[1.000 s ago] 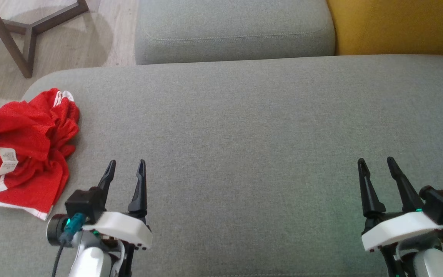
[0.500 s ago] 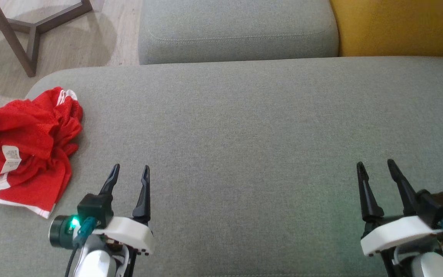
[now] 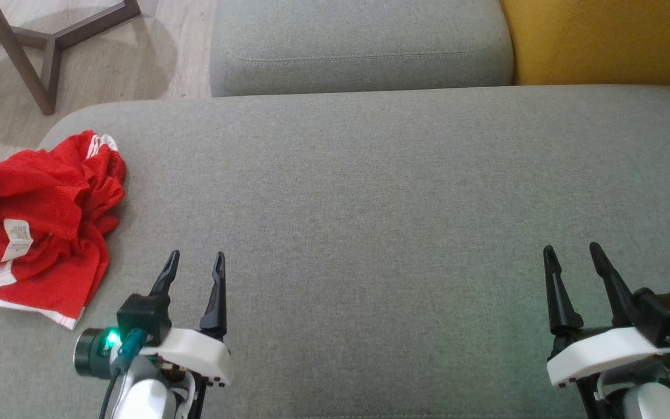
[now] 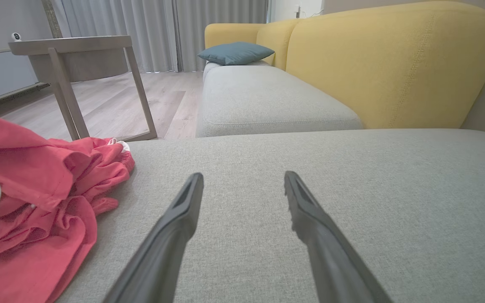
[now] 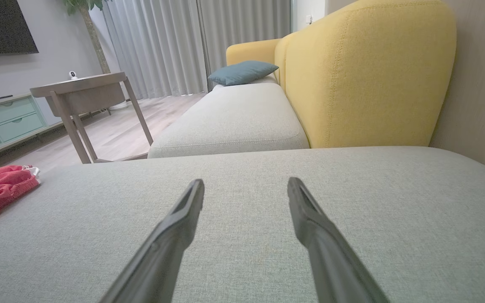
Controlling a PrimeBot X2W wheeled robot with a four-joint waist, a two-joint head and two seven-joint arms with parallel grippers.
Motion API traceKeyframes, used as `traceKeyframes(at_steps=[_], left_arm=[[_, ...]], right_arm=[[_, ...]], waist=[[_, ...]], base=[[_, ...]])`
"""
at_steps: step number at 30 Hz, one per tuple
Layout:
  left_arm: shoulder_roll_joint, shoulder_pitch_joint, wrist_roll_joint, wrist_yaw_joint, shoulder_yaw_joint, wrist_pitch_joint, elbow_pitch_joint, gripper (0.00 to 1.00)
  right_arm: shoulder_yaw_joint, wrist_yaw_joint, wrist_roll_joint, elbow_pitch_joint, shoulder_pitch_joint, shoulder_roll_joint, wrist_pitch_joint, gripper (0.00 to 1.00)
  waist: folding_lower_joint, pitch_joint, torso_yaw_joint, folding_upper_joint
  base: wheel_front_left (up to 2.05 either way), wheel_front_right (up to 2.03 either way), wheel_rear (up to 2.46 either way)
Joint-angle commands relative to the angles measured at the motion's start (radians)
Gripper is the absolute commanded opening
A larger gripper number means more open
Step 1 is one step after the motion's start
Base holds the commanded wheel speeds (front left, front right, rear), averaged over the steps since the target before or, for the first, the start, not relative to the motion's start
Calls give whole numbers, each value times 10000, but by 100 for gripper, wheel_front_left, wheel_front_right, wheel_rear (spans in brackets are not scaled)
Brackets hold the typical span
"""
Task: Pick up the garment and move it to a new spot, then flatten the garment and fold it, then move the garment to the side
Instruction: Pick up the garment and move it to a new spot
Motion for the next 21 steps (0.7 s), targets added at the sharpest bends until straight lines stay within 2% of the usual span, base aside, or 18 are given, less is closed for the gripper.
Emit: traceKeyframes(at_steps=[1,10,21], left_arm=[[58,-528,97,64,310,-124,-302,100],[59,-691,215,123,333,-124,-384,100],[210,-978,310,136,494,-124,-498,100]], right_arm=[[201,77,-94,-342,-275,-69,-43,100],[86,77,-192,-504,-282,-113,26,100],[247,77,-172,-936,-279,-152,237,100]], waist=[[0,10,12,0],[0,66,403,0],[0,125,2023,0]], base=[[0,0,0],[0,0,0],[0,0,0]])
